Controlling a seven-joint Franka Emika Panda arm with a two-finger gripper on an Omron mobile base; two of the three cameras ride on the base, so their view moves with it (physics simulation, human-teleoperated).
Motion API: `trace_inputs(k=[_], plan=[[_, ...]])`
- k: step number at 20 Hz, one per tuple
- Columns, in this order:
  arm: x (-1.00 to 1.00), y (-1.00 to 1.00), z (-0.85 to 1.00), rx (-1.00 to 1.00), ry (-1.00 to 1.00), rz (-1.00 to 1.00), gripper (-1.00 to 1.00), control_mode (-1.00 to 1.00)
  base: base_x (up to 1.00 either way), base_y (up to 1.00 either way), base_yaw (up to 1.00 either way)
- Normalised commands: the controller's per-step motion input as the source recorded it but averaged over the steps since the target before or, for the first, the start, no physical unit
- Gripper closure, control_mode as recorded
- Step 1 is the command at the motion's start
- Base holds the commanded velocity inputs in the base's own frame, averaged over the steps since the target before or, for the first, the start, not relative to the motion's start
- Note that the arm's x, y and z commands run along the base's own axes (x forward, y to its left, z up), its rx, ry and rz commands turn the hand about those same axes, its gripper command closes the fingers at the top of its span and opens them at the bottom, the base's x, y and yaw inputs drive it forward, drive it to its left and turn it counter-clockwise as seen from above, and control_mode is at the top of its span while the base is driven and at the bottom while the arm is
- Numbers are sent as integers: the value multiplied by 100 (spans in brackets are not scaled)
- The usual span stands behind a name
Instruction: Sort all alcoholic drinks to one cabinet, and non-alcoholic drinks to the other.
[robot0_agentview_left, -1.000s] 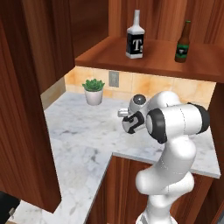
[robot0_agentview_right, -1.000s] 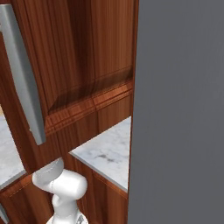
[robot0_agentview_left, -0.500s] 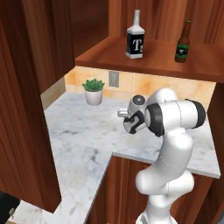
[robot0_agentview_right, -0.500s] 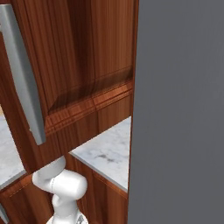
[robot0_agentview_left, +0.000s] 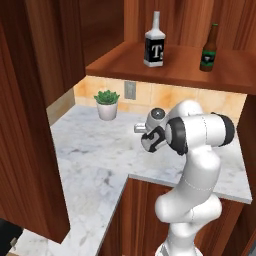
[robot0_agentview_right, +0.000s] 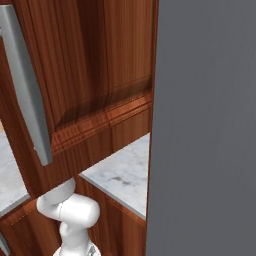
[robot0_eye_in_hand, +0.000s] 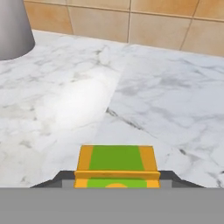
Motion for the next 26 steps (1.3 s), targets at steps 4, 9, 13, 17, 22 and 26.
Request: trace_inputs(k=[4, 9, 13, 17, 22, 26], plan=[[-70, 2, 27, -1, 0, 0, 100, -100, 0, 0, 0], [-100, 11, 71, -1, 0, 2, 100, -100, 0, 0, 0], [-100, 12, 100, 0, 0, 0, 100, -100, 0, 0, 0], [-88, 18, 100, 0, 1, 0, 100, -100, 0, 0, 0], [-81, 16, 100, 0, 4, 0, 100, -100, 0, 0, 0], [-88, 30, 99, 0, 3, 1, 100, -100, 0, 0, 0]])
